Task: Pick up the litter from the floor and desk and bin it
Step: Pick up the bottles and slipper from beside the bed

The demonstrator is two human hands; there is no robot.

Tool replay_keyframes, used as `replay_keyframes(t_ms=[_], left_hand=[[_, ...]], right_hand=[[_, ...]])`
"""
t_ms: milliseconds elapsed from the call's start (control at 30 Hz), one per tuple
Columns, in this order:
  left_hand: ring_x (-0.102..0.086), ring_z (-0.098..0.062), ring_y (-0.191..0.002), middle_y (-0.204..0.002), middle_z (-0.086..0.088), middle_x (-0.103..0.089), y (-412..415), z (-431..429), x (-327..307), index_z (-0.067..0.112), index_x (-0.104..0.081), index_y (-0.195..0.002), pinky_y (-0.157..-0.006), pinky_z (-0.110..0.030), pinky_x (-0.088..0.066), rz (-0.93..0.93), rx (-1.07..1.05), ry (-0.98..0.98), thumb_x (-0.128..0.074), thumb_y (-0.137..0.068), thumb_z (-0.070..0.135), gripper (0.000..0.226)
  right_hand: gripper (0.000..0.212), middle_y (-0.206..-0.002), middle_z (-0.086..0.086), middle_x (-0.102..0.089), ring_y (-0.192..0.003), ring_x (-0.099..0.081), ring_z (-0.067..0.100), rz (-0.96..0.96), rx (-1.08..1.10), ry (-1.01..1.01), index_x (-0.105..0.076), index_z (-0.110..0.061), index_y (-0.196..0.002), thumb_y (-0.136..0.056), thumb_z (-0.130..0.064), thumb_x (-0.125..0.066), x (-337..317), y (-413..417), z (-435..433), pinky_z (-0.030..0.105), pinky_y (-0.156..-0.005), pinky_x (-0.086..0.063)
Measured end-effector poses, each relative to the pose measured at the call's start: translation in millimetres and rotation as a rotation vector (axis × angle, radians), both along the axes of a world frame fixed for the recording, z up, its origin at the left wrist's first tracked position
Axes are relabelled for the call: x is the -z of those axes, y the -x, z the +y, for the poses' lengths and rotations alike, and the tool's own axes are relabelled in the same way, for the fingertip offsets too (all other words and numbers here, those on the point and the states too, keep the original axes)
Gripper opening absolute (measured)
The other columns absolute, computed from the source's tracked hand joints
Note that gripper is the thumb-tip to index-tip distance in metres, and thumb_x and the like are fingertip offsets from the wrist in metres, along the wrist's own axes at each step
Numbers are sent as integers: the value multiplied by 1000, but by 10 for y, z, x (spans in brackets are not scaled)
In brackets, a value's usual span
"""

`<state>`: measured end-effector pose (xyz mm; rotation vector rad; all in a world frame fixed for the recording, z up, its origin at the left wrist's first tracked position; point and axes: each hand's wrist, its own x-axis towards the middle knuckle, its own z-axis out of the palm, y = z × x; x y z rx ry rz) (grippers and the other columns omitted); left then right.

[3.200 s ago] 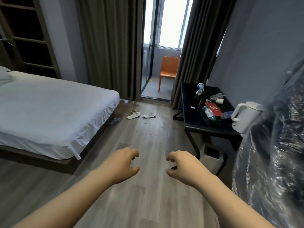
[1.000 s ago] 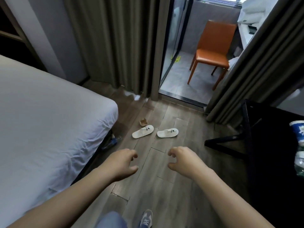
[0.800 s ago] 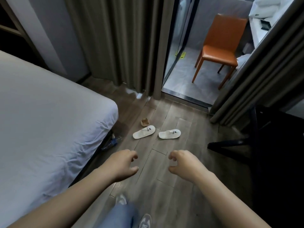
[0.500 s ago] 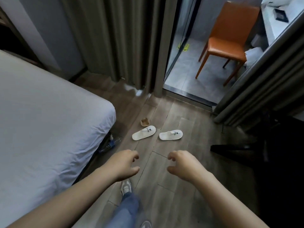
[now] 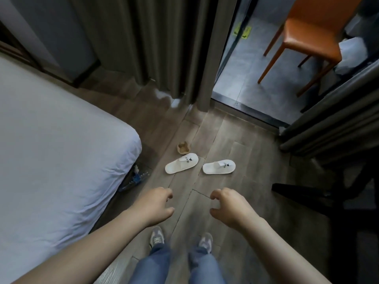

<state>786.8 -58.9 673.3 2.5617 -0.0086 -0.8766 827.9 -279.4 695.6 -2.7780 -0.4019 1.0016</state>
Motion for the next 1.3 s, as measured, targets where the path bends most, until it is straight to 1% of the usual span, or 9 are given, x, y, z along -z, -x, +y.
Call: replay_keyframes(t_ms=[200, 333, 500, 633, 767, 900, 1000, 1100, 1300], left_hand=[[-57, -15, -107, -120, 3, -59, -438, -39, 677, 22, -55, -123, -89, -30, -47, 39, -101, -25, -55, -87, 40, 41], [-55, -16, -110, -123, 2, -58, -711, -47, 1338, 22, -54, -125, -90, -28, -45, 47, -169, -50, -55, -88, 39, 40], [-54, -17, -111, -124, 0, -57, -885, -20, 2442, 20, -53, -126, -89, -29, -43, 76, -211, -54, -54, -88, 37, 41], [-53, -18, -112, -123, -1, -56, -926, 45, 3432, 19, -55, -125, -89, -27, -42, 85, -244, -45, -54, -89, 34, 39], [-55, -20, -105, -116, -2, -59, -987, 192, 4435, 17, -59, -116, -86, -28, -46, 61, -258, -75, -54, -88, 33, 33], [-54, -15, -104, -118, 2, -58, -1029, 377, 5413, 22, -55, -122, -88, -31, -48, 36, -277, -81, -56, -87, 36, 38], [-55, -12, -104, -118, 4, -58, -1058, 578, 6006, 24, -55, -124, -89, -30, -49, -5, -302, -88, -59, -87, 36, 39], [-54, -11, -108, -123, 4, -55, -1078, 776, 6386, 24, -53, -127, -91, -29, -49, -61, -360, -98, -61, -88, 31, 41], [-51, -14, -115, -128, 2, -51, -1000, 1112, 6640, 22, -50, -131, -96, -28, -45, -175, -446, -180, -64, -84, 34, 50]], right_hand=[[43, -123, 2, -58, -114, -54, 20, 14, -70, -16, -56, -22, -126, -85, -33, -62, 679, -680, 71, 26, -87, -43], [42, -124, 2, -59, -114, -55, 20, 17, -141, -39, -57, -21, -126, -86, -31, -62, 1328, -1067, 142, 27, -88, -43], [43, -123, 3, -60, -114, -54, 21, -11, -205, -62, -56, -19, -127, -85, -30, -62, 2387, -1417, 285, 26, -85, -41], [44, -123, 2, -60, -114, -54, 20, -3, -241, -77, -57, -20, -127, -85, -32, -62, 3401, -1532, 427, 27, -88, -43], [43, -124, 1, -58, -113, -55, 21, 19, -303, -64, -56, -21, -126, -85, -31, -61, 4435, -1574, 568, 27, -87, -43], [46, -128, 1, -58, -115, -54, 20, 44, -394, -61, -56, -22, -128, -84, -30, -62, 5421, -1683, 761, 28, -89, -44], [47, -126, 2, -59, -115, -55, 21, -20, -445, -105, -56, -22, -129, -83, -31, -65, 5970, -1842, 983, 29, -89, -46], [46, -122, 1, -62, -110, -58, 21, -52, -489, -137, -57, -23, -127, -83, -31, -65, 6337, -1964, 1158, 27, -85, -46], [45, -122, 0, -62, -109, -58, 17, -57, -476, -189, -59, -21, -125, -82, -30, -67, 6653, -1962, 1206, 28, -91, -48]])
